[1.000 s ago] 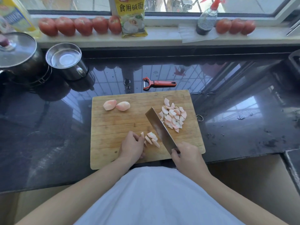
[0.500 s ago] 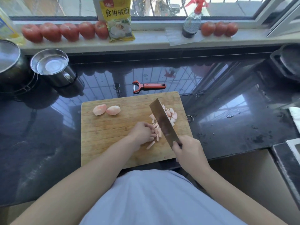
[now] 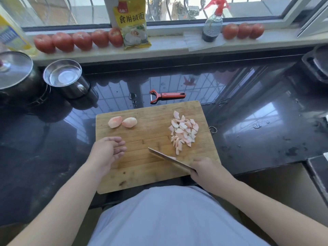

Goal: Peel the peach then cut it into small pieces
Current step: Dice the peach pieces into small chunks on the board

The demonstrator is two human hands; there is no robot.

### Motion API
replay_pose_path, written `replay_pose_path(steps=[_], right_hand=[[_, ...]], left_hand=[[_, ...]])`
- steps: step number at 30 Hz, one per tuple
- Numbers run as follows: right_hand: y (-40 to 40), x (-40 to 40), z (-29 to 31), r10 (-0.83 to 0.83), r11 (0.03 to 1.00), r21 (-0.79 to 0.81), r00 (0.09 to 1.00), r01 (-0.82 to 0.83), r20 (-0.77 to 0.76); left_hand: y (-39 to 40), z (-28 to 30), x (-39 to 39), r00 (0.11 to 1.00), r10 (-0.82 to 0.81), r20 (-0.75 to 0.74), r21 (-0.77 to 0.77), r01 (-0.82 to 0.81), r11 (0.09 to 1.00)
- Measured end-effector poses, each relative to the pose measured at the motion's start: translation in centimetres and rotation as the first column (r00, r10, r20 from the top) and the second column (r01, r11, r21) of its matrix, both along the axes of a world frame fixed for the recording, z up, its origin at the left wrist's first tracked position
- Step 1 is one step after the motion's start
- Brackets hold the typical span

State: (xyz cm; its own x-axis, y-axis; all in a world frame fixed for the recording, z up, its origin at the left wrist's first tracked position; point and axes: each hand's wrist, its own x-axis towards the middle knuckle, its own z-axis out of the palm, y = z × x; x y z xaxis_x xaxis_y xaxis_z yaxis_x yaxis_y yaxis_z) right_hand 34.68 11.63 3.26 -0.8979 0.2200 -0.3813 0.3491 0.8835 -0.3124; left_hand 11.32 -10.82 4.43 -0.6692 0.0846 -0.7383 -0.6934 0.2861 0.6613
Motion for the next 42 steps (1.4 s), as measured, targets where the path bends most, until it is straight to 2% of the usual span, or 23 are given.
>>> replay_pose_path(steps=[5, 8, 10, 12, 14, 15, 17, 19, 20, 21, 23, 25, 26, 27, 29, 30, 31, 33, 35, 37, 39, 40, 42], right_hand=[[3.8, -2.7, -0.9, 0.027, 0.984, 0.177, 0.99, -0.002, -0.138], [4.6, -2.6, -0.4, 0.175, 0.946, 0.301, 0.971, -0.119, -0.165], [4.4, -1.4, -0.2, 0.298, 0.897, 0.39, 0.937, -0.208, -0.185], [3.9, -0.3, 0.3, 0.319, 0.87, 0.46, 0.915, -0.178, -0.247], [3.5, 0.0, 0.6, 0.257, 0.86, 0.505, 0.915, -0.069, -0.312], [3.4, -0.1, 0.5, 0.219, 0.855, 0.518, 0.922, -0.024, -0.319], [3.1, -0.1, 0.0, 0.145, 0.855, 0.518, 0.944, 0.032, -0.297], [2.9, 0.1, -0.3, 0.09, 0.854, 0.515, 0.955, 0.071, -0.282], [2.8, 0.3, -0.4, 0.072, 0.855, 0.512, 0.957, 0.085, -0.28], [2.7, 0.6, -0.4, 0.054, 0.857, 0.506, 0.958, 0.101, -0.282], [2.4, 1.1, -0.4, -0.016, 0.877, 0.454, 0.954, 0.156, -0.298], [2.0, 1.5, -0.5, -0.141, 0.907, 0.335, 0.934, 0.255, -0.33], [1.7, 1.5, -0.4, -0.22, 0.91, 0.26, 0.909, 0.322, -0.353], [1.4, 1.4, -0.3, -0.298, 0.904, 0.185, 0.877, 0.386, -0.378], [0.8, 0.8, -0.1, -0.415, 0.879, 0.053, 0.815, 0.474, -0.403], [0.5, 0.4, 0.1, -0.452, 0.869, 0.001, 0.795, 0.495, -0.405], [0.2, 0.1, 0.4, -0.478, 0.862, -0.043, 0.78, 0.506, -0.403], [-0.1, -0.3, 0.7, -0.508, 0.852, -0.097, 0.769, 0.514, -0.389], [-0.3, -0.6, 0.7, -0.51, 0.857, -0.13, 0.783, 0.499, -0.356], [-0.9, -0.7, 0.5, -0.481, 0.877, -0.178, 0.825, 0.447, -0.296], [-1.9, -1.0, 0.2, -0.425, 0.898, -0.218, 0.882, 0.383, -0.203], [-2.5, -1.2, 0.1, -0.4, 0.905, -0.221, 0.904, 0.364, -0.148], [-3.1, -1.6, -0.2, -0.378, 0.911, -0.205, 0.924, 0.359, -0.062]], left_hand=[[1.0, 0.1, 1.4, 0.998, -0.057, 0.0, 0.016, 0.057, 0.998], [1.8, 0.7, 2.1, 0.995, -0.085, -0.056, 0.038, 0.087, 0.995], [2.2, 1.5, 2.3, 0.981, -0.094, -0.172, 0.039, 0.102, 0.994], [2.9, 2.3, 2.8, 0.919, -0.169, -0.357, -0.033, 0.168, 0.985], [4.4, 3.3, 4.0, 0.779, -0.372, -0.504, -0.17, 0.333, 0.927], [5.3, 3.4, 4.8, 0.685, -0.512, -0.517, -0.227, 0.467, 0.854], [7.6, 2.6, 6.5, 0.415, -0.783, -0.463, -0.328, 0.741, 0.586], [9.8, 0.7, 7.8, 0.143, -0.911, -0.387, -0.42, 0.852, 0.312], [10.6, -0.2, 7.9, 0.091, -0.917, -0.387, -0.459, 0.844, 0.278], [11.0, -0.8, 7.3, 0.113, -0.904, -0.412, -0.503, 0.799, 0.329], [10.7, -1.4, 4.3, 0.22, -0.826, -0.519, -0.624, 0.564, 0.542], [8.8, -1.8, -0.5, 0.249, -0.832, -0.496, -0.739, 0.381, 0.555], [7.6, -2.2, -3.0, 0.231, -0.879, -0.417, -0.803, 0.36, 0.475], [6.4, -2.4, -5.1, 0.156, -0.938, -0.308, -0.87, 0.353, 0.344], [4.9, -2.6, -7.4, -0.091, -0.993, -0.077, -0.951, 0.305, 0.046], [4.6, -2.5, -7.6, -0.21, -0.978, 0.0, -0.954, 0.294, -0.064], [4.6, -2.4, -7.5, -0.3, -0.953, 0.025, -0.949, 0.294, -0.118], [4.7, -2.3, -6.6, -0.367, -0.93, -0.016, -0.938, 0.328, -0.114], [4.7, -3.2, -4.8, -0.28, -0.954, -0.108, -0.88, 0.473, -0.039], [4.5, -4.2, -2.1, 0.041, -0.979, -0.2, -0.717, 0.675, 0.175], [3.5, -5.2, 0.5, 0.392, -0.882, -0.262, -0.53, 0.705, 0.471], [2.9, -5.2, 1.8, 0.507, -0.821, -0.262, -0.468, 0.677, 0.568], [1.7, -5.4, 3.7, 0.64, -0.727, -0.249, -0.406, 0.613, 0.678]])
